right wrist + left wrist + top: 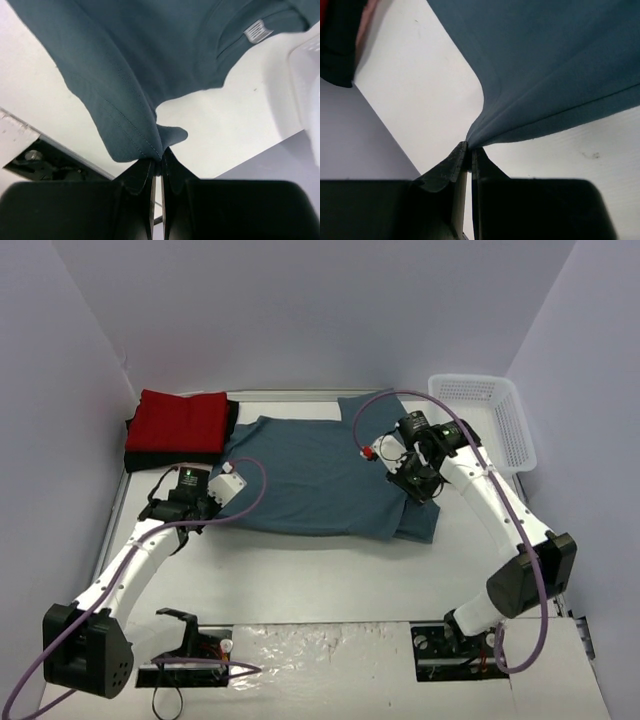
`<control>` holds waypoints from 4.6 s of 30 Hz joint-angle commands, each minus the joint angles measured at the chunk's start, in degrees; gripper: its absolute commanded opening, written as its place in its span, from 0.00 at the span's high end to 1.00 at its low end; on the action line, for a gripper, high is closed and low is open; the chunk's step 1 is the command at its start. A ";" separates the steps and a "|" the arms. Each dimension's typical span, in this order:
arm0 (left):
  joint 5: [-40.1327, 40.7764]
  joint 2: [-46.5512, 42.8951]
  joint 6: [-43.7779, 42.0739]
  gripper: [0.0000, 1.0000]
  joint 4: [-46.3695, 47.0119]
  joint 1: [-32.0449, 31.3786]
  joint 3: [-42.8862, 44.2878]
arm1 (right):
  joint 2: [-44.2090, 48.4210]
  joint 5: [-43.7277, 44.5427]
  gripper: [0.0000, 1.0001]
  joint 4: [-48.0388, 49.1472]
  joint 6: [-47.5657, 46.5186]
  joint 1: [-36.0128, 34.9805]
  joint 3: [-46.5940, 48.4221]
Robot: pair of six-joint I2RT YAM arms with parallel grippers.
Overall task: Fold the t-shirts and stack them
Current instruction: Fold the flattened tshirt in 1/3 of the way
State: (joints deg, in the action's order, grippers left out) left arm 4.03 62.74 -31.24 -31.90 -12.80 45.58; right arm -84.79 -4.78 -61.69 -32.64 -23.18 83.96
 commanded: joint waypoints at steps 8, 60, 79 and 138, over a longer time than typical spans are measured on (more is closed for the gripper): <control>3.79 7.65 -1.27 0.98 4.30 0.58 6.80 | -20.56 3.28 1.00 -0.71 -4.18 4.98 18.05; 1.33 1.50 -14.63 0.36 4.12 1.90 -8.40 | -13.92 8.47 0.43 16.43 3.99 7.80 2.53; -0.51 19.17 -12.35 0.77 16.43 2.16 -5.33 | -4.85 9.61 0.42 18.80 6.10 9.20 -10.92; 2.29 8.63 -9.19 0.98 6.77 3.22 -1.73 | -10.22 1.79 1.00 19.77 -6.11 23.09 -18.66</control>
State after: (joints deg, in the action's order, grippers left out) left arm 3.66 73.49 -40.07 -21.30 -10.63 41.93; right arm -96.97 -3.77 -38.06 -37.43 -0.78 66.15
